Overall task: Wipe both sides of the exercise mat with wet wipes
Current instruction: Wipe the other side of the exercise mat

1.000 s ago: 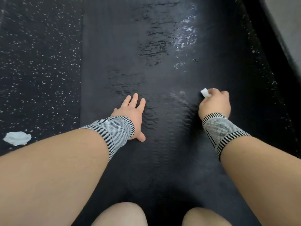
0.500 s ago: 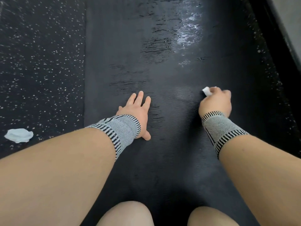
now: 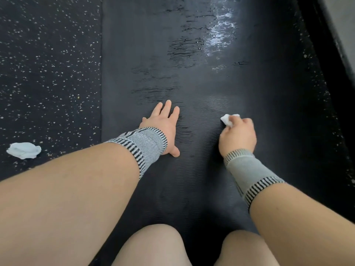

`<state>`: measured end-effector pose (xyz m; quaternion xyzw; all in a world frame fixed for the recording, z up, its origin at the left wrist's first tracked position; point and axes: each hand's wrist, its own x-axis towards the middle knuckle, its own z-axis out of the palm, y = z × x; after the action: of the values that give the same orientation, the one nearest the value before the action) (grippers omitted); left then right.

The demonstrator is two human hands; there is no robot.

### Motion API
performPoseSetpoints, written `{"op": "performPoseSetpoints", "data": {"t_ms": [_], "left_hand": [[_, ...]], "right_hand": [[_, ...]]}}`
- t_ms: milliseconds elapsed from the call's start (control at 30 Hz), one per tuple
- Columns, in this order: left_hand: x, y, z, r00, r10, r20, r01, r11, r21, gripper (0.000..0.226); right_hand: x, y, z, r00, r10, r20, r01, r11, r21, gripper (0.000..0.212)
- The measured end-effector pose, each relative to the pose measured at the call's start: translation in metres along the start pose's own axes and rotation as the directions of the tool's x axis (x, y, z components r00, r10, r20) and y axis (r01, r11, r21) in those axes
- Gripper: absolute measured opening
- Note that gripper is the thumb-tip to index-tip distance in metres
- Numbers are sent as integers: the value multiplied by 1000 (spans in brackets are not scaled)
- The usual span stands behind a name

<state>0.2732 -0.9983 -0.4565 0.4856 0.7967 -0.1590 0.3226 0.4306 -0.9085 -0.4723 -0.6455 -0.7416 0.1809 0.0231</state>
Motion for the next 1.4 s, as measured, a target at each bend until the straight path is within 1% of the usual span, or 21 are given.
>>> {"op": "performPoseSetpoints", "data": {"t_ms": [67, 100, 167, 200, 267, 333, 367, 433, 500, 567, 633, 733, 800, 867, 933, 1000, 1067, 1167, 1233, 1300, 1400], "left_hand": [[-4, -3, 5, 999, 29, -32, -30, 999, -30, 130], [-7, -7, 8, 997, 38, -62, -41, 998, -48, 126], [-17, -22, 15, 991, 13, -132, -23, 997, -73, 121], [-24, -33, 18, 988, -22, -152, 10, 997, -76, 119], [-38, -61, 25, 983, -109, -148, 99, 992, -72, 118], [-50, -83, 34, 982, -157, -107, 153, 987, -49, 120], [-53, -88, 38, 983, -160, -92, 157, 987, -37, 122], [-54, -88, 43, 986, -153, -71, 151, 988, -35, 128], [-51, -86, 43, 987, -152, -54, 150, 988, -33, 132], [-49, -86, 41, 989, -140, -41, 139, 990, -6, 134], [-49, -87, 41, 991, -129, -22, 129, 992, 15, 134], [-47, -87, 41, 990, -140, -12, 140, 990, 15, 134], [-47, -84, 39, 991, -134, -3, 134, 991, 8, 134], [-48, -83, 38, 990, -140, -4, 139, 990, -2, 134], [-48, -84, 37, 991, -137, -2, 137, 990, -26, 135], [-49, -85, 37, 992, -126, -4, 125, 991, -48, 136], [-50, -86, 38, 993, -117, -8, 117, 992, -47, 135], [-49, -87, 39, 993, -117, -16, 116, 993, -37, 134], [-49, -86, 39, 993, -115, -10, 114, 992, -44, 133], [-48, -86, 39, 993, -119, -14, 118, 992, -45, 134], [-48, -87, 40, 993, -117, -12, 116, 992, -55, 135]], "right_hand": [[-30, -20, 9, 969, -228, 95, 231, 973, -13, 30], [-43, -27, 15, 918, -365, 152, 368, 930, 7, 30], [-50, -27, 22, 855, -482, 190, 491, 871, 1, 32], [-43, -22, 19, 888, -425, 173, 436, 900, -25, 32], [-29, -7, 8, 978, -183, 99, 187, 982, -33, 34], [-30, 0, 0, 998, -7, 68, 8, 1000, -10, 35], [-36, -6, 0, 997, -3, 76, 4, 1000, -5, 33], [-61, -30, 7, 980, -154, 126, 149, 988, 43, 27], [-87, -53, 25, 901, -386, 197, 372, 922, 106, 27], [-95, -64, 37, 837, -490, 246, 473, 872, 128, 30], [-84, -58, 37, 878, -416, 238, 404, 909, 100, 29], [-60, -39, 23, 978, -164, 128, 156, 985, 67, 32], [-60, -42, 22, 991, -85, 103, 81, 996, 43, 31], [-73, -65, 30, 964, -216, 152, 212, 976, 47, 28], [-90, -91, 44, 866, -428, 259, 423, 903, 80, 30], [-92, -104, 52, 768, -545, 336, 553, 829, 80, 33], [-74, -96, 48, 816, -502, 287, 519, 855, 19, 31], [-43, -63, 28, 966, -236, 107, 235, 972, 17, 31], [-39, -61, 23, 988, -129, 88, 129, 992, 4, 30], [-48, -82, 32, 958, -247, 147, 252, 968, -19, 27], [-65, -119, 54, 848, -456, 272, 459, 887, 56, 29]]}}
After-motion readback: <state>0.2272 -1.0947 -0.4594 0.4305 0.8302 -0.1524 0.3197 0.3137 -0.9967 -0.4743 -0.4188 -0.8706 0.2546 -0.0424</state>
